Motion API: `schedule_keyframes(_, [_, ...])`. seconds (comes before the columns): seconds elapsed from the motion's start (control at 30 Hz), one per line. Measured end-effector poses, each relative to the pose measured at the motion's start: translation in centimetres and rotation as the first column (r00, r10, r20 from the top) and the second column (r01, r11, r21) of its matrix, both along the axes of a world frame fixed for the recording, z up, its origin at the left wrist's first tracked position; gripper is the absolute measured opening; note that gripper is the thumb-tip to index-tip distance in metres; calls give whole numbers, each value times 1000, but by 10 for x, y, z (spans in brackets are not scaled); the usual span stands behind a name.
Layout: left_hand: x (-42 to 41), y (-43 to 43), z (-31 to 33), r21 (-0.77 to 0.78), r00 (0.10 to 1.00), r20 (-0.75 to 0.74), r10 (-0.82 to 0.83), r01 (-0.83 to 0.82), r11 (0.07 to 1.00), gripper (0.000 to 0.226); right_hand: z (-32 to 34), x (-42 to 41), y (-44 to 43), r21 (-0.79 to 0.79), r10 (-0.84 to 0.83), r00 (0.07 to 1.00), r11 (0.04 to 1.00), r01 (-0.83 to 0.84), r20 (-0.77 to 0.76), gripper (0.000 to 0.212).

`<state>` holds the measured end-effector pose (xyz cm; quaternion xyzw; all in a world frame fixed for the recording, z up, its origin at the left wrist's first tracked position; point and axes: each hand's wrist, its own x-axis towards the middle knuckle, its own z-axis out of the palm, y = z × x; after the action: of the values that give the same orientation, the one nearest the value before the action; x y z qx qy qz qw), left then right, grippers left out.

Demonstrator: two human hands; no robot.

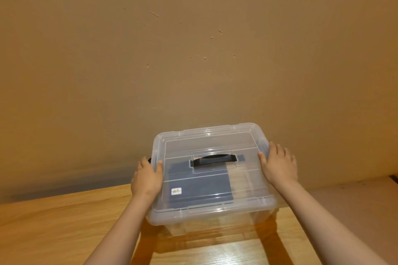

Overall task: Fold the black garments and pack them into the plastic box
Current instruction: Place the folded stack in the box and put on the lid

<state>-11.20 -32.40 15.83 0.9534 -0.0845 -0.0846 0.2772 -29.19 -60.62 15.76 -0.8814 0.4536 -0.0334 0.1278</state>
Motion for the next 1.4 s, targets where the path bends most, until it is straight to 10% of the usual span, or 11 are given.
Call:
schedule_keyframes(0.17, [3, -4, 2, -35, 967, -216, 134, -144, 989, 74, 0, 7, -2, 176, -186, 982, 967, 186, -12, 70])
schedule_keyframes(0.37, [-6, -3, 5, 72, 989, 99, 105, -113, 991, 66, -4, 6, -21, 394, -294, 955, 882, 258, 32, 90])
schedule_keyframes(0.93, [-6, -12, 15, 309, 990, 140, -3, -41, 950, 33, 9, -4, 1, 20, -205, 975, 979, 204, 84, 42])
schedule_keyframes(1.17, [-2, -1, 8, -209, 996, -88, -28, 9, 978, 45, 6, -4, -9, 69, -162, 983, 985, 157, 81, 45])
schedule_keyframes(1.4, [-2, -4, 10, -210, 995, -89, -35, 16, 978, 46, 9, -5, -4, -58, -101, 993, 993, 105, 67, 37])
